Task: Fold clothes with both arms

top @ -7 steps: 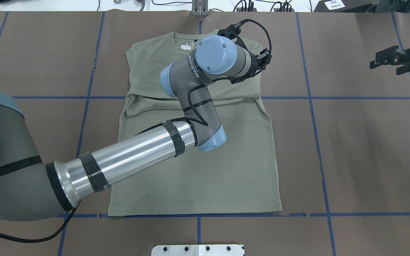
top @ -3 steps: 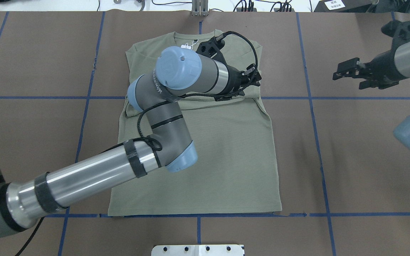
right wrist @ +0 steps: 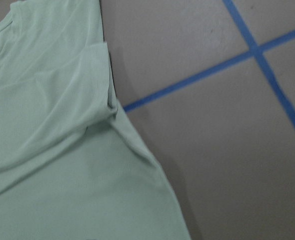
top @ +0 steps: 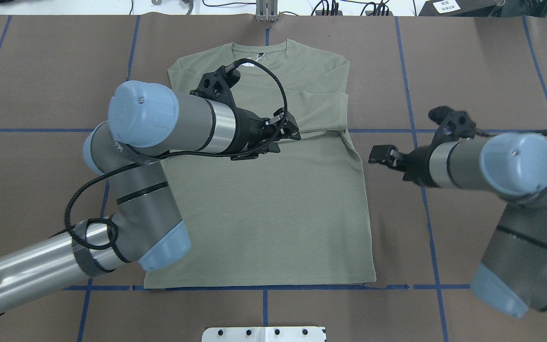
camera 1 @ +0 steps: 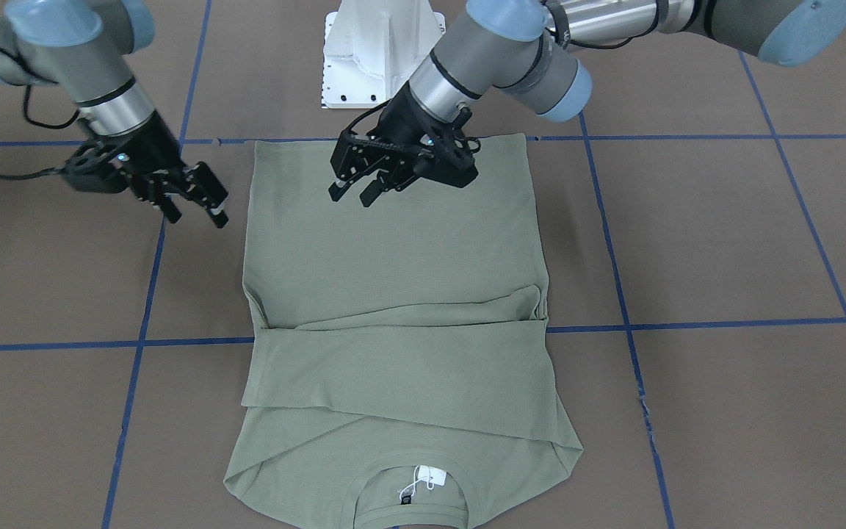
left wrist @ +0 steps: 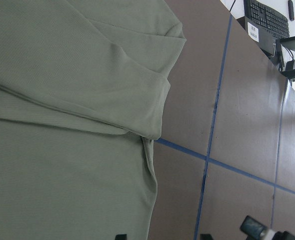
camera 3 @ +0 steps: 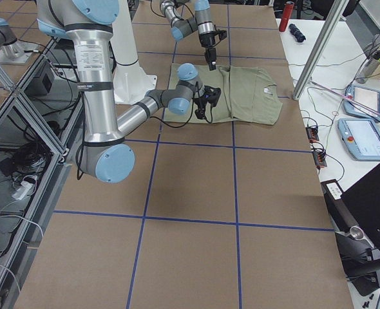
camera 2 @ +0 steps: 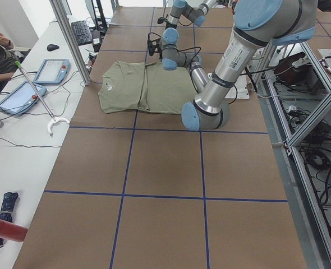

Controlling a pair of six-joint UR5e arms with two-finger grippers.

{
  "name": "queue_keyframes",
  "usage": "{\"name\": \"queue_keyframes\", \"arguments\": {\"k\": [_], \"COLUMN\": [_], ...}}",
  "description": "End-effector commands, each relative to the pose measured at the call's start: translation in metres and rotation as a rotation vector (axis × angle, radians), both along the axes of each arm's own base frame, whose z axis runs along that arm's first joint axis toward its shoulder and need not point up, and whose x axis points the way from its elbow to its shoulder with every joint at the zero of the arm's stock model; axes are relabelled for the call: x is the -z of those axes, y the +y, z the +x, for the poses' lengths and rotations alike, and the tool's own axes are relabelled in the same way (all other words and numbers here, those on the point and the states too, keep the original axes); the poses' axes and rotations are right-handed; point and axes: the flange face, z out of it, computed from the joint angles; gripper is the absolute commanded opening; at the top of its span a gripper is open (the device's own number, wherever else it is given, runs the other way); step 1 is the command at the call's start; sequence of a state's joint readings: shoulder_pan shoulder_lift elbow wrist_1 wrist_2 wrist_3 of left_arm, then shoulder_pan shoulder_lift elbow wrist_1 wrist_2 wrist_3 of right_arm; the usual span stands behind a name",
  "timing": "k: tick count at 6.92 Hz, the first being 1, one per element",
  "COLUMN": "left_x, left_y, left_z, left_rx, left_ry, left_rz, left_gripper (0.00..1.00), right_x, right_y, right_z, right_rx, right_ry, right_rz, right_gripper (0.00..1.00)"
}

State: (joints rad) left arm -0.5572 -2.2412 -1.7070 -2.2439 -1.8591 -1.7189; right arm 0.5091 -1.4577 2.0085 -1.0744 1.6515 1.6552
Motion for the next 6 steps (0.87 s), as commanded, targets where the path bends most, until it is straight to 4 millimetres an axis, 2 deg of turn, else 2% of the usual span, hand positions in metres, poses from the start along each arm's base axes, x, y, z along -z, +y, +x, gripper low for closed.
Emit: {"name": "queue_keyframes", "arguments": {"k": [1, 2, 3, 6], "left_x": [-0.040, -0.057, -0.066, -0.069], "left_y": [0.022, 0.032, 0.031, 0.031], "left_z": [-0.034, -0.044, -0.041, -0.039], "left_rx": [-0.014, -0.052, -0.060, -0.064], "left_ry": [-0.050, -0.077, -0.091, -0.095], "left_rz": [0.063, 0.098, 0.092, 0.086], "left_gripper": [0.58, 0.58, 0.58, 0.66], "right_x": [0.013, -0.004, -0.006, -0.030], "right_y": [0.097, 0.128, 0.142, 0.154], "right_z": [-0.058, -0.070, -0.075, -0.074], "right_rx": [-0.027, -0.027, -0.055, -0.065], "right_ry": [0.022, 0.038, 0.017, 0.051], "right_rz": [-0.017, -0.061, -0.114, -0.169], "right_gripper": [0.99, 0.97, 0.94, 0.92]}}
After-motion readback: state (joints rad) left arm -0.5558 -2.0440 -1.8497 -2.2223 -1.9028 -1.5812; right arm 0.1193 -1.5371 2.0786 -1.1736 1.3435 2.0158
